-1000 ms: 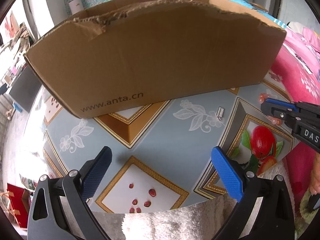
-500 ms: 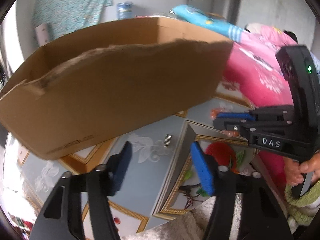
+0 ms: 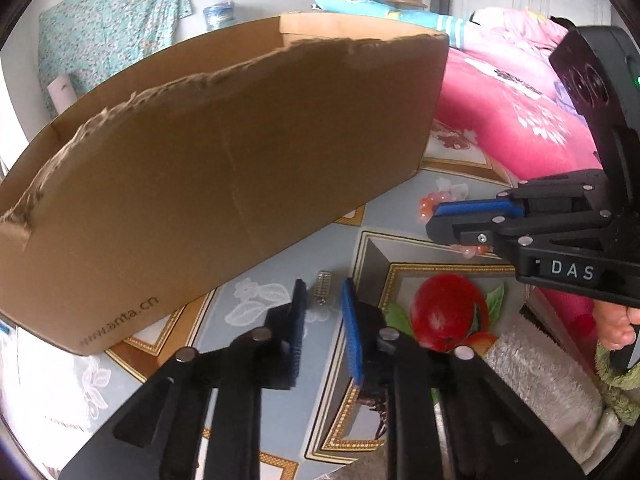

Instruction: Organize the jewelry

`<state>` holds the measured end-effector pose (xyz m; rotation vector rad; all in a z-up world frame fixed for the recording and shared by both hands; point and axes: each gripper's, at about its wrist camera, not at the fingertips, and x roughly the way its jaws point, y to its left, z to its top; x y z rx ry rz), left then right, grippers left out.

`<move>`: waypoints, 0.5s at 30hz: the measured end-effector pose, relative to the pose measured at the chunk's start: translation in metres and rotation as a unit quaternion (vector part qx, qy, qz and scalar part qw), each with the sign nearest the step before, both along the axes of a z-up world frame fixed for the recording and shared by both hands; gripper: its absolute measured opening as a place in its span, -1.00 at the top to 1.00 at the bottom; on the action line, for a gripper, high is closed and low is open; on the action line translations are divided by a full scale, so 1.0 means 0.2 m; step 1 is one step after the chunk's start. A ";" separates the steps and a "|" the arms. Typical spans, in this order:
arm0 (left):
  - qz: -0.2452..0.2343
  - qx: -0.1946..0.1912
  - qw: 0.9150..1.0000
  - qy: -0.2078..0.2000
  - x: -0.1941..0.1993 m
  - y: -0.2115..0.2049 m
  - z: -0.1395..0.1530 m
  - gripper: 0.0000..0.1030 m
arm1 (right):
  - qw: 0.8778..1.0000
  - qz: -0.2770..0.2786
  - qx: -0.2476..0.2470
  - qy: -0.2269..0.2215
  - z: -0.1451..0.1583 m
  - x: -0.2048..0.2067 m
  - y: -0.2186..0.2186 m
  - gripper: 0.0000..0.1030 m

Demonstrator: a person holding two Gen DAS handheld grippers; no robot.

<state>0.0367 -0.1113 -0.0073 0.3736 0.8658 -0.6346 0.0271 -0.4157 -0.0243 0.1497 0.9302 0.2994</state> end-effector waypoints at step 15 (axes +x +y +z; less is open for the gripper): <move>0.003 -0.017 1.000 -0.001 0.01 0.01 0.02 1.00 | 1.000 0.001 0.001 0.000 0.00 0.00 -0.01 0.84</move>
